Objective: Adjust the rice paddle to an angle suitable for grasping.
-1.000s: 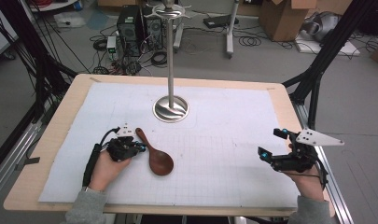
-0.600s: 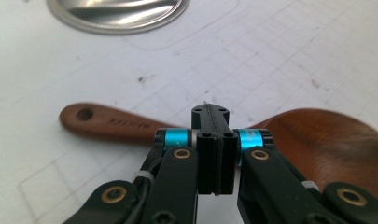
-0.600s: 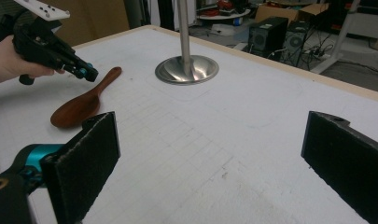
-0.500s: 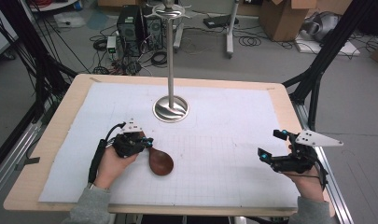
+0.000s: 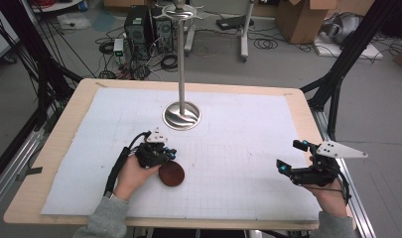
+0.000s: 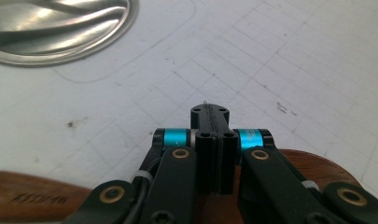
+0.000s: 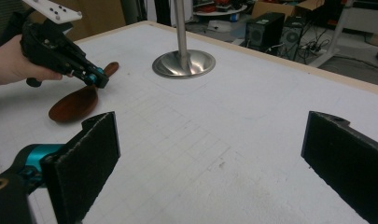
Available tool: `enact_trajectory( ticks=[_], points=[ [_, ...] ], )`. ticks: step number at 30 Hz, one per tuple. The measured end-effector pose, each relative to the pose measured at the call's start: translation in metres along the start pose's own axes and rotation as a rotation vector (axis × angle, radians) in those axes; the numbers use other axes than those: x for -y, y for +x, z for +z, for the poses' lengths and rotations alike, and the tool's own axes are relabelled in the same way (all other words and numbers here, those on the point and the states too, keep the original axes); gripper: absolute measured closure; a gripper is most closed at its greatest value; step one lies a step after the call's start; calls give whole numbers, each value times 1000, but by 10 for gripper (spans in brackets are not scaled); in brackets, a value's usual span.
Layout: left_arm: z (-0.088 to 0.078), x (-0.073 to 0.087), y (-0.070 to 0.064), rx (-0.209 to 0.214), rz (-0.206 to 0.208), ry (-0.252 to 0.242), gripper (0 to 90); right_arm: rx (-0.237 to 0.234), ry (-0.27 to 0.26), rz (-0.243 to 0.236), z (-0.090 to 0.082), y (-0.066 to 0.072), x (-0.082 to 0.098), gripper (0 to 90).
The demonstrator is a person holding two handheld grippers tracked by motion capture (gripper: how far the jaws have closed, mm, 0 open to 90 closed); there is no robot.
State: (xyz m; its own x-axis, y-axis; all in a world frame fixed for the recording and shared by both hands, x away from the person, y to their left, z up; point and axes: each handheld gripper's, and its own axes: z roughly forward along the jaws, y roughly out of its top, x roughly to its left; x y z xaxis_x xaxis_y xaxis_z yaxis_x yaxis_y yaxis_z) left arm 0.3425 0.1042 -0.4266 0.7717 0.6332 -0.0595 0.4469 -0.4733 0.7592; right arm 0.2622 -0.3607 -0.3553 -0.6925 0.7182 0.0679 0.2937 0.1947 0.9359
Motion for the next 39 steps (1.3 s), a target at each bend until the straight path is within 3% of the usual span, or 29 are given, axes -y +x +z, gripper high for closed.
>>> enact_trajectory(
  ticks=[9, 16, 25, 39],
  points=[
    [14, -5, -11, 57, 8, 20, 895, 18, -3, 10, -9, -2, 3, 30],
    [21, -4, -13, 59, 26, 65, 895, 24, -7, 13, -12, -2, 4, 30],
    [15, -2, -15, 67, 16, 96, 896, 25, -10, 19, -7, -5, 4, 29],
    [0, 12, -14, 82, 12, 89, 895, -17, 4, -2, 14, -4, -3, 29]
  ],
)
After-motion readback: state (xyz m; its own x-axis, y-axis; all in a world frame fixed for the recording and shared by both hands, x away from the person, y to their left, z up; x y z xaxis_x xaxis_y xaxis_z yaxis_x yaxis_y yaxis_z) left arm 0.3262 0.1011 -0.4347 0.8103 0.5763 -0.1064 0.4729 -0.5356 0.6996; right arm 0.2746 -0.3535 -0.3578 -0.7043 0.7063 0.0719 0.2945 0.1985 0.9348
